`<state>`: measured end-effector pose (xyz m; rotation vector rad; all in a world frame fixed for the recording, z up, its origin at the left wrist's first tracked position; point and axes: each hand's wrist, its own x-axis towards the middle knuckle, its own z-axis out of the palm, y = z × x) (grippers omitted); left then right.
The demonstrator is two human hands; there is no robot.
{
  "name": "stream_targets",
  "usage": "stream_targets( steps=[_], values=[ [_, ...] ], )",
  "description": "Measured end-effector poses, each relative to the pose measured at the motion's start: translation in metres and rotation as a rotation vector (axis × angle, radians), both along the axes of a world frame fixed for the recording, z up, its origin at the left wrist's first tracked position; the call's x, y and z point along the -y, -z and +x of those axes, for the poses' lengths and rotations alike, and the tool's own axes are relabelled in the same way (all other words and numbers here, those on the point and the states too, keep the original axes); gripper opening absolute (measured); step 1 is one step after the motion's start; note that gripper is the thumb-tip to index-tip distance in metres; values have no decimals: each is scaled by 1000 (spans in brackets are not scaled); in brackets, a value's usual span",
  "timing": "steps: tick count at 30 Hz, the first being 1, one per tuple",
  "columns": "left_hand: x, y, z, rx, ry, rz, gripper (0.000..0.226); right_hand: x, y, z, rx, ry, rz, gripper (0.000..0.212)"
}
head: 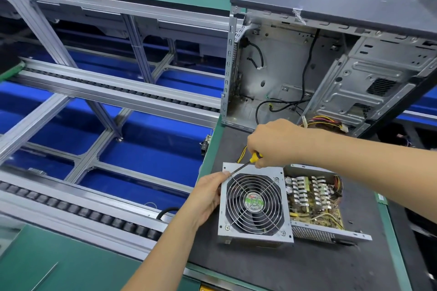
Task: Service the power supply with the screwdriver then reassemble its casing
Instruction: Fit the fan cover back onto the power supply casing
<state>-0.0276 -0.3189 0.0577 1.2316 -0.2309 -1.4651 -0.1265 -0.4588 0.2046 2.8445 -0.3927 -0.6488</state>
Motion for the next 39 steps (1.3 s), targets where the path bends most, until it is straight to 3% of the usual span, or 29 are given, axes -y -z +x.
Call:
stream_targets(
  steps=[7,13,18,25,30,35,39],
  values=[
    [0,0,0,12,-2,-1,31,1,-3,-2,13,-15,-59,39],
    [0,-1,-1,30,-2,-13,34,-9,-4,1,-8,-69,-128,12],
    [0,0,-2,75,-3,-12,37,-22,-12,11,2,-233,-220,4],
    [-3,4,-5,75,-21,-14,33,-27,-31,37,-61,-103,-253,34],
    [-3,5,-4,99,-16,-14,29,-33,-29,38,-36,-174,-285,35],
    [-4,4,-3,180,1,-2,35,-43,-29,38,-65,-340,-213,8],
    [-3,0,-3,189,-1,-9,37,-43,-33,37,-92,-339,-188,11]
  ],
)
